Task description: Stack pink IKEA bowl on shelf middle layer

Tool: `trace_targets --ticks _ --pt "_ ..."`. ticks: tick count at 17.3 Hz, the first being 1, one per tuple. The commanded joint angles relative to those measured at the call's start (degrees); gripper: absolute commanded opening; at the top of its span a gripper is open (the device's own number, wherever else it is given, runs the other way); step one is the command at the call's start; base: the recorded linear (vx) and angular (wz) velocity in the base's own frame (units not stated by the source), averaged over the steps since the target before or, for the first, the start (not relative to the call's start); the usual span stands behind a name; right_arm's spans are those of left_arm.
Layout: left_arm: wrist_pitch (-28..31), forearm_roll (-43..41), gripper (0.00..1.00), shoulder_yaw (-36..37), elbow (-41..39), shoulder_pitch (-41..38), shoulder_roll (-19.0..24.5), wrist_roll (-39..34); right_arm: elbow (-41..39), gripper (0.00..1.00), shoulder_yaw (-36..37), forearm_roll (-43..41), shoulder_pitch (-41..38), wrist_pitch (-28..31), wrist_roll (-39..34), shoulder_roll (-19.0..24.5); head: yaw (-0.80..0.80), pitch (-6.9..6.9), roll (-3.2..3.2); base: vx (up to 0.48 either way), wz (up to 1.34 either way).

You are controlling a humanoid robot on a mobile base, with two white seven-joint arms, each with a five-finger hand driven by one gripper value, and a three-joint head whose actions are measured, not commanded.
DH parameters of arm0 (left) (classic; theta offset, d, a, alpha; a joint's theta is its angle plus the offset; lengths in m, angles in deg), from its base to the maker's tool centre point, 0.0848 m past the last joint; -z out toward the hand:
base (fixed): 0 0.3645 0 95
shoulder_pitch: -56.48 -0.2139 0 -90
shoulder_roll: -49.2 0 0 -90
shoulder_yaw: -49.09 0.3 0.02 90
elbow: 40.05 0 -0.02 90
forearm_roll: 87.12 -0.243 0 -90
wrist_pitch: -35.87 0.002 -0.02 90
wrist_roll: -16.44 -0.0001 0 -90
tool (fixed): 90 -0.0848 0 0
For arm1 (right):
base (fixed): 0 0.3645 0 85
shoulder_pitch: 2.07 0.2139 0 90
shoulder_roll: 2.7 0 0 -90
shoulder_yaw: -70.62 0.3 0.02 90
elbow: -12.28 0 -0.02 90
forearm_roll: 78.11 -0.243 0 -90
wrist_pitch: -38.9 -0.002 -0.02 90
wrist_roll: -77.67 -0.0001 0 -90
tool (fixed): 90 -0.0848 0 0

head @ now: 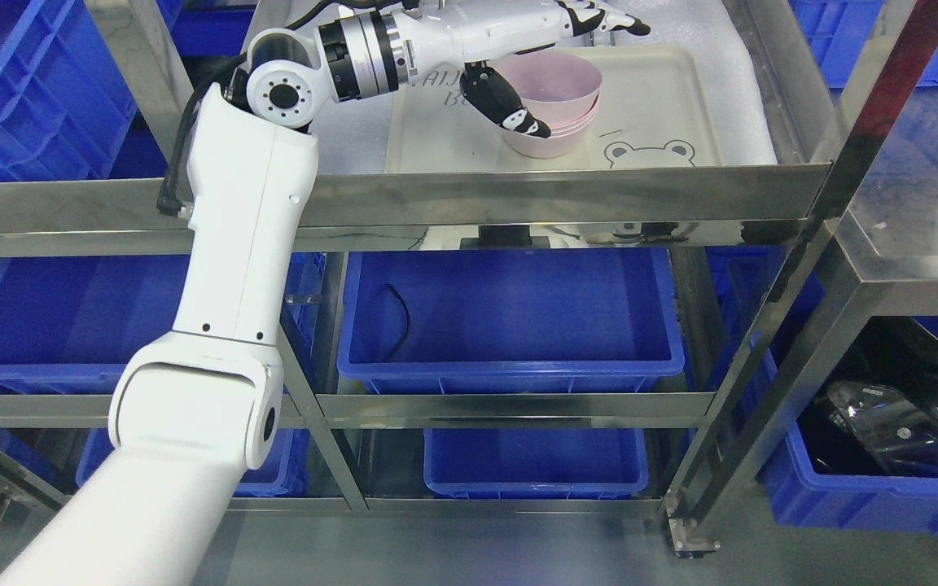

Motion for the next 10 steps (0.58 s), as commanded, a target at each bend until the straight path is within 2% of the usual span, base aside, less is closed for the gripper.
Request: trace_targets --ticks 1,4,10 --pt "1.67 12.26 0.99 16.66 -13.39 -13.34 0.34 -8.86 -1.00 1.00 0.00 0.00 -1.32 0.02 0.05 -1.00 0.00 0.00 0.00 0.000 0.00" --pt "1.23 11.74 0.99 21.26 -15.07 -19.24 0.34 -8.96 -1.00 1.00 0.00 0.00 -1.32 0.02 0.05 -1.00 0.00 0.00 0.00 0.000 0.00" --pt "0.08 8.57 0.99 20.75 -15.25 -33.55 0.34 -7.90 -1.00 1.00 0.00 0.00 -1.32 0.02 0.05 -1.00 0.00 0.00 0.00 0.000 0.00"
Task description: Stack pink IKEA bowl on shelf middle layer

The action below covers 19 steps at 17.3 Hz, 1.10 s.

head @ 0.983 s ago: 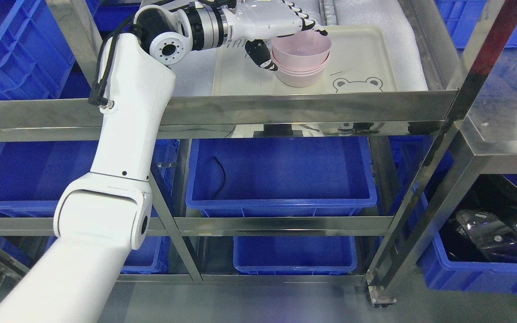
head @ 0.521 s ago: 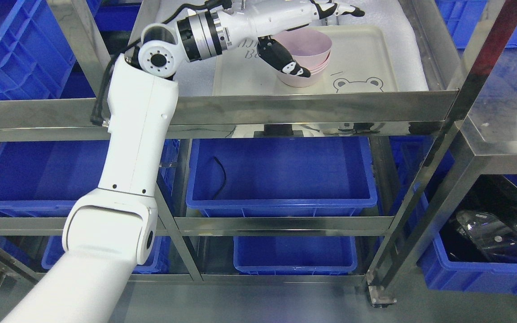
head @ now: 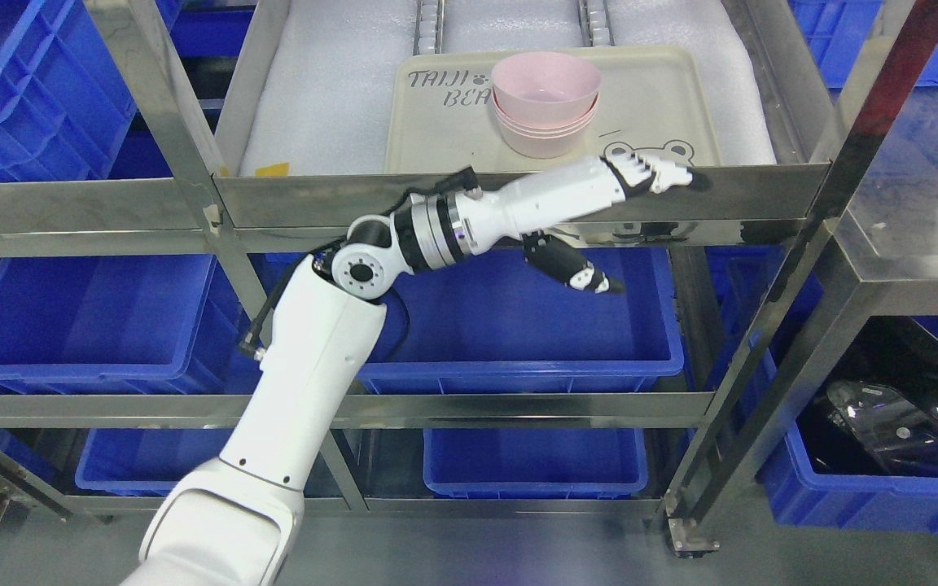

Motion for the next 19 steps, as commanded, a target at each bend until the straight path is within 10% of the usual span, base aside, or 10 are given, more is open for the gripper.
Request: trace_targets --ticks 1,9,15,19 --pt "-0.43 -0.01 0.99 7.59 -5.77 -15.00 0.73 0.28 -1.00 1.00 0.00 0.00 -1.32 0.02 0.28 -1.00 0.00 0.00 0.00 0.000 0.00" --pt "-0.43 6.82 0.99 -8.05 10.53 -31.20 0.73 -4.35 -1.00 1.00 0.00 0.00 -1.32 0.02 0.28 -1.00 0.00 0.00 0.00 0.000 0.00" --pt "4.12 10.27 0.99 -8.68 17.70 -30.15 0.73 -34.74 -1.00 1.00 0.00 0.00 -1.32 0.02 0.28 -1.00 0.00 0.00 0.00 0.000 0.00" --pt "10.28 13.34 0.99 -8.85 13.67 -29.35 0.73 -39.35 -1.00 1.00 0.00 0.00 -1.32 0.02 0.28 -1.00 0.00 0.00 0.00 0.000 0.00"
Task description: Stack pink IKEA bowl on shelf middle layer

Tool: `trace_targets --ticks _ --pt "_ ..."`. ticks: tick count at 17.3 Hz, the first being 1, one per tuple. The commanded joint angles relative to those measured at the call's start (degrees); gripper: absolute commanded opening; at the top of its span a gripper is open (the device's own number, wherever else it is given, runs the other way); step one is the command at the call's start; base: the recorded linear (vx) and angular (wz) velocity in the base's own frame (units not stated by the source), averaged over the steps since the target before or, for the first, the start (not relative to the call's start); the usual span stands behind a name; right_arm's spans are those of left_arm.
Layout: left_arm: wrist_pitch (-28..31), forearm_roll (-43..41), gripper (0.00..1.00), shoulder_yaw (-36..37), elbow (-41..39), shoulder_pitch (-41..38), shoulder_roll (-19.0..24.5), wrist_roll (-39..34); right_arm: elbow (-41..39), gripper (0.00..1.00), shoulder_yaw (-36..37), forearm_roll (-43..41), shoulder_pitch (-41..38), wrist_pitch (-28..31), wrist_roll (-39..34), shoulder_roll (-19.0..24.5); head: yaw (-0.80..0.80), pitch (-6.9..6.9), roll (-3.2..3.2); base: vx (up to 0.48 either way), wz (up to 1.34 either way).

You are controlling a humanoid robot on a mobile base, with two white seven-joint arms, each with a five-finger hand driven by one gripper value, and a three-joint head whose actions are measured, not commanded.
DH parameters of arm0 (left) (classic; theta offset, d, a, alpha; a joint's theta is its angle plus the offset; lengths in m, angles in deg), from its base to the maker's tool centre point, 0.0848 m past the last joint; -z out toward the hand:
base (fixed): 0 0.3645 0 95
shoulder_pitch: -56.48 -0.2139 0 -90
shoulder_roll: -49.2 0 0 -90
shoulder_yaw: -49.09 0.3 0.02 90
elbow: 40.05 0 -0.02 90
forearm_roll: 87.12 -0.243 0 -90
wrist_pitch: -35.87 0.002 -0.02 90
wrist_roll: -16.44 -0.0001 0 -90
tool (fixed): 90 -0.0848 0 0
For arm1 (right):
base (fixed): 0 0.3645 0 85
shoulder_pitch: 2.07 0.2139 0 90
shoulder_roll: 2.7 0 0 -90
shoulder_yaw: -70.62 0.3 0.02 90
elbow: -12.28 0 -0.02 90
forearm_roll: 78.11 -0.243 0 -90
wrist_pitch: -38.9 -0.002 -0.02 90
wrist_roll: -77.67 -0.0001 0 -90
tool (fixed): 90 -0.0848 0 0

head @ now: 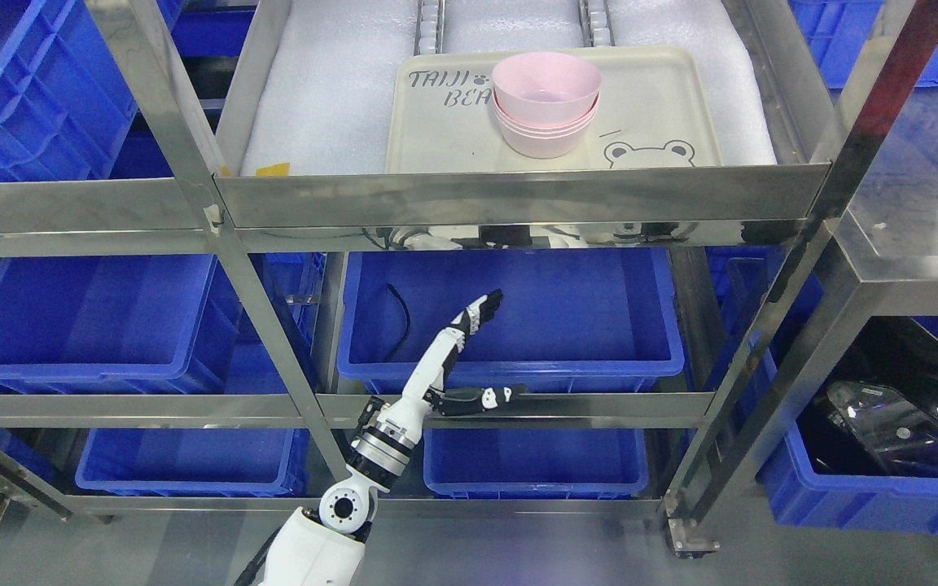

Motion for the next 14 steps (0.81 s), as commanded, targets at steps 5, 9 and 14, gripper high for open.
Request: trace_targets --ticks 5,9,14 --pt "12.45 3.42 0.99 -3.90 -6.41 -0.40 0.95 -5.32 -1.00 1.00 0.00 0.00 -1.32 0.02 0.01 -1.00 0.00 0.00 0.00 0.000 0.00" --pt "18.80 3.51 1.00 -3.56 -16.18 -1.37 0.95 -8.94 -1.00 1.00 0.00 0.00 -1.32 0.02 0.01 -1.00 0.00 0.00 0.00 0.000 0.00" --pt "19.33 3.51 1.00 -1.36 -22.69 -6.20 0.95 -8.94 -1.00 1.00 0.00 0.00 -1.32 0.02 0.01 -1.00 0.00 0.00 0.00 0.000 0.00"
